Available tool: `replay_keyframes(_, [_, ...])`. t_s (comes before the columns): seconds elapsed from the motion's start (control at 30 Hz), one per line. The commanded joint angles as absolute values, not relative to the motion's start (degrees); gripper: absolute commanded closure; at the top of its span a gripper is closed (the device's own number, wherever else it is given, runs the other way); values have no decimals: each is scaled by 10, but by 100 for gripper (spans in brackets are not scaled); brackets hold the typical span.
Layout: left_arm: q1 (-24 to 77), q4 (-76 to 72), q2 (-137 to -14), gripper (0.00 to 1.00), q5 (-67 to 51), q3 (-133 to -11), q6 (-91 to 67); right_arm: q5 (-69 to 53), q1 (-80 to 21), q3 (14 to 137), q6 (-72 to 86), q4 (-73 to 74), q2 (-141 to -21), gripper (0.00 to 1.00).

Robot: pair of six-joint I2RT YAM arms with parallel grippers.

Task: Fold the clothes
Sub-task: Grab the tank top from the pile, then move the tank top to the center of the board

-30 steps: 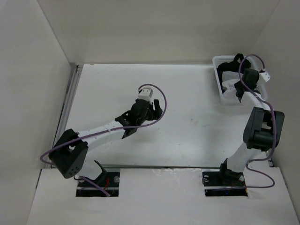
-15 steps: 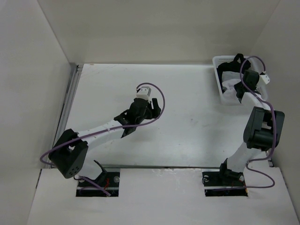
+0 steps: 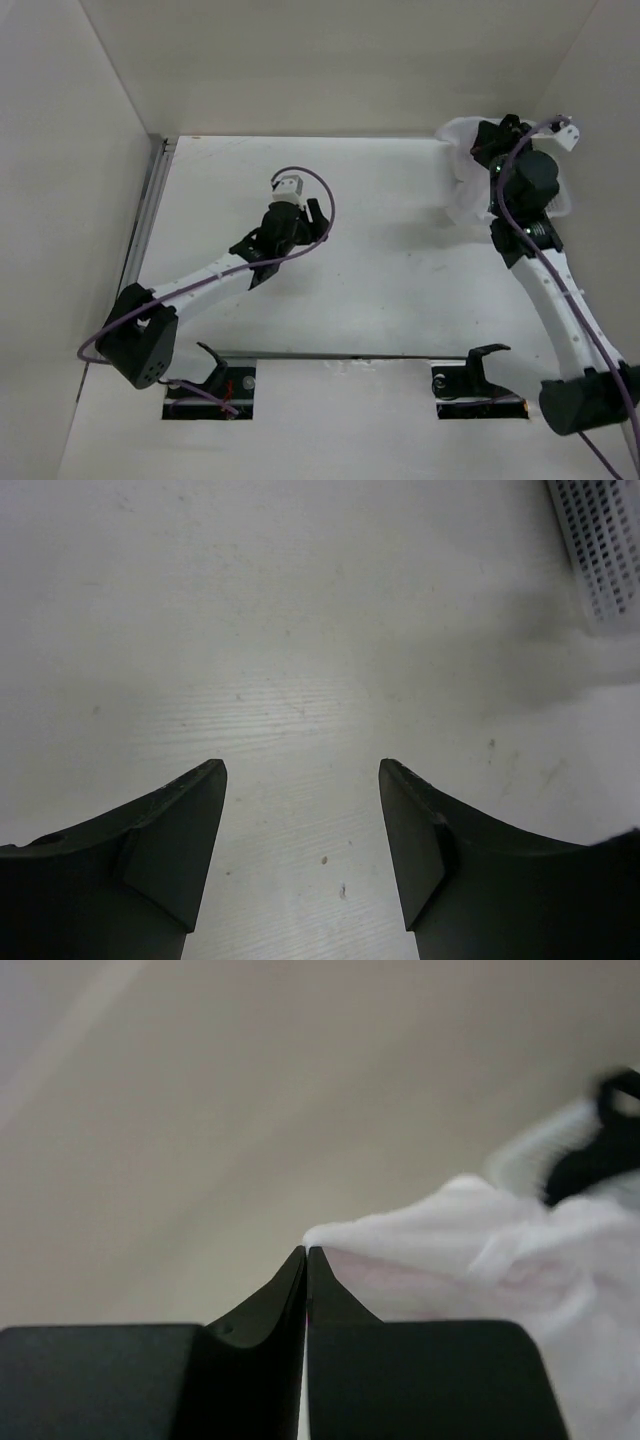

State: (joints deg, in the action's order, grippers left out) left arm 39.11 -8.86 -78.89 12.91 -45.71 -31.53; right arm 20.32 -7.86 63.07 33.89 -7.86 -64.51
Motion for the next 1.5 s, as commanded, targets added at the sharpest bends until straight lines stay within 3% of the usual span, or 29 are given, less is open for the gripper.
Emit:
replay_keyframes(0.0, [349, -95, -737, 39, 149, -464, -345, 179, -150, 690, 299, -122, -585, 98])
replay_keyframes(0.23, [263, -89, -685, 39, 161, -428, -409, 114, -304, 768, 279, -132, -591, 96])
replay_keyframes(0.47, [184, -66, -607, 39, 153, -400, -422, 29, -296, 696, 358, -152, -716, 85])
replay_keyframes(0.53, [173, -54, -604, 39, 151, -396, -415, 8, -284, 689, 367, -159, -792, 75])
replay_keyframes(0.6, [179, -50, -624, 39, 147, -396, -409, -5, -273, 714, 349, -146, -874, 57])
replay_keyframes(0.7, [230, -54, -687, 41, 132, -410, -378, 21, -258, 748, 333, -85, -931, 52])
replay_keyframes(0.83, [336, -59, -783, 43, 146, -447, -313, 115, -268, 672, 310, -82, -883, 48])
replay_keyframes(0.9, [379, -62, -822, 44, 166, -470, -290, 158, -283, 614, 307, -85, -848, 52])
replay_keyframes(1.03, [428, -52, -880, 49, 224, -508, -276, 212, -304, 492, 335, -64, -770, 84])
replay_keyframes(1.13, [455, -41, -903, 52, 213, -516, -286, 245, -331, 414, 380, -17, -720, 88])
replay_keyframes(1.27, [487, 0, -888, 53, 171, -506, -308, 254, -352, 360, 409, 35, -689, 60])
replay_keyframes(1.33, [503, 34, -857, 52, 169, -491, -332, 250, -363, 344, 434, 55, -675, 51])
replay_keyframes(1.47, [548, 81, -796, 47, 158, -454, -387, 249, -382, 315, 503, 103, -643, 49])
